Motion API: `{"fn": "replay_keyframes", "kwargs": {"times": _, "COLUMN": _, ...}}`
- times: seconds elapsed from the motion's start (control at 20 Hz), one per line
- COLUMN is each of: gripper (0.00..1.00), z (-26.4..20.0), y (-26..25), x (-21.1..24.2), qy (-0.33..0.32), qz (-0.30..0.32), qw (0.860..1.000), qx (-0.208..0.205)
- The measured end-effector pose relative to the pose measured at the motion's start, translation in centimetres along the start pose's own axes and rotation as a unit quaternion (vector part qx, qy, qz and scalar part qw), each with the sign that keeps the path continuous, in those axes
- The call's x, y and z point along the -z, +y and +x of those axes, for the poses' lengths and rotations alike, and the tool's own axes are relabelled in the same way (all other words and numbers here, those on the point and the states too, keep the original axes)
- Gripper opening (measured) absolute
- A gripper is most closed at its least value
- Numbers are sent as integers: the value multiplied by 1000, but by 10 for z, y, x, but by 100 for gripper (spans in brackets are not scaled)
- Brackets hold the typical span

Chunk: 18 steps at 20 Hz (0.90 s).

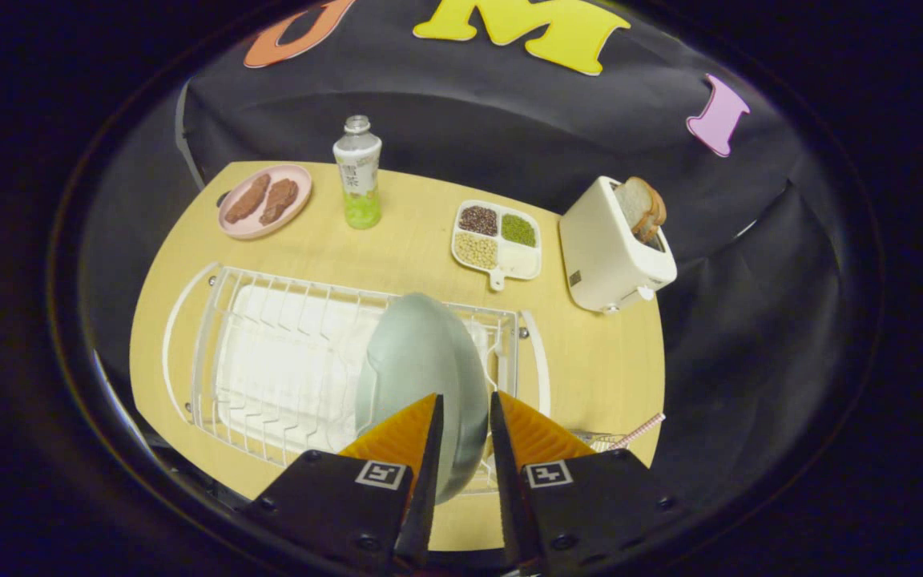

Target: Take the plate from the dish rack, then take the spoon from the basket and place it into the plate.

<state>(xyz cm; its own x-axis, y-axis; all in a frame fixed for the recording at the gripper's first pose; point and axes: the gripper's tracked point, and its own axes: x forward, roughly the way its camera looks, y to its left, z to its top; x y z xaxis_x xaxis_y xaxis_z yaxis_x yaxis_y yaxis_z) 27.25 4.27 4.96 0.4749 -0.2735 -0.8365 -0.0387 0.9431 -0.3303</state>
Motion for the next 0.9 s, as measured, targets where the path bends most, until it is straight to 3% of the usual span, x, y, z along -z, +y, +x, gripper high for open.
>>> {"fn": "replay_keyframes", "kwargs": {"times": 0.15, "gripper": 31, "z": 7, "y": 0, "x": 0, "qy": 26, "qz": 17, "qw": 999, "qx": 38}}
{"fn": "replay_keyframes", "kwargs": {"times": 0.4, "gripper": 21, "z": -7, "y": 12, "x": 0, "qy": 23, "qz": 26, "qw": 997, "qx": 68}}
{"fn": "replay_keyframes", "kwargs": {"times": 0.9, "gripper": 18, "z": -33, "y": 49, "x": 0, "qy": -40, "qz": -3, "qw": 980, "qx": 194}}
